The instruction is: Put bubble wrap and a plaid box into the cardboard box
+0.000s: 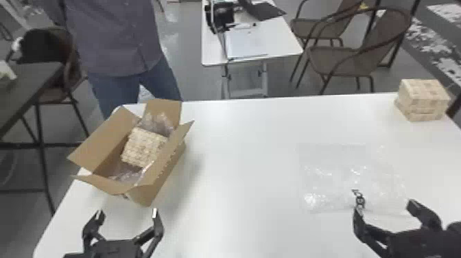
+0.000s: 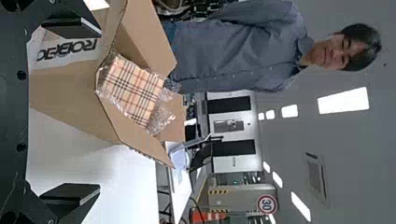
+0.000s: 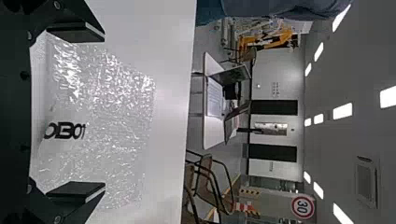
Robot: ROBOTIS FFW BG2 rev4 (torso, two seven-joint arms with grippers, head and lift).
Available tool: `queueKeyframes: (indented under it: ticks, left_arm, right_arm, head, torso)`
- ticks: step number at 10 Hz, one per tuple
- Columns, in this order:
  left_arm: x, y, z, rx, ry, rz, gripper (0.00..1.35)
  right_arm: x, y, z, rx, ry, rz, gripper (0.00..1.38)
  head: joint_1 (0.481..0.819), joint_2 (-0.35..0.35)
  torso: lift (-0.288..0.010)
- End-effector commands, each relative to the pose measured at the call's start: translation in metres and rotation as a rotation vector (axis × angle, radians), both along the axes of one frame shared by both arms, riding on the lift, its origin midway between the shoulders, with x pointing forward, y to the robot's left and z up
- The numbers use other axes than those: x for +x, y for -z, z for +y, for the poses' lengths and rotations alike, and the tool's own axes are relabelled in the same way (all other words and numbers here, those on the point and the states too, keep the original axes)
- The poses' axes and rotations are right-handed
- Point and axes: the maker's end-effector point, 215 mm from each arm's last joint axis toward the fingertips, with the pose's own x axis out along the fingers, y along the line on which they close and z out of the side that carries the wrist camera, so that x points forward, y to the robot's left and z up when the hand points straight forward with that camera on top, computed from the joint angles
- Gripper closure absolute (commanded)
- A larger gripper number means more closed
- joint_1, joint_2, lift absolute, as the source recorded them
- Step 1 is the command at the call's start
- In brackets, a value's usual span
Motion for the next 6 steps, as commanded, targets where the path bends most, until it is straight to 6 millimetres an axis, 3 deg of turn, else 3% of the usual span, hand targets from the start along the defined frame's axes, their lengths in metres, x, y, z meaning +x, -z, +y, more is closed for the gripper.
queueKeyframes:
  ticks: [1, 6]
  left_arm:
    - [-0.0003, -0.0034, 0.0005, 0.007, -0.001, -0.009, 0.13]
    - [0.0, -0.0069, -0.0005, 0.006, -0.005, -0.023, 0.13]
  right_arm:
    - [-0.005, 0.0085, 0.0016, 0.006, -0.006, 0.028, 0.17]
    - [-0.0006, 0.0048, 0.0049, 0.005, -0.008, 0.017, 0.17]
  head:
    - [0.695, 0.138]
    - [0.695, 0.147]
  torso:
    - [-0.107]
    - [-0.107]
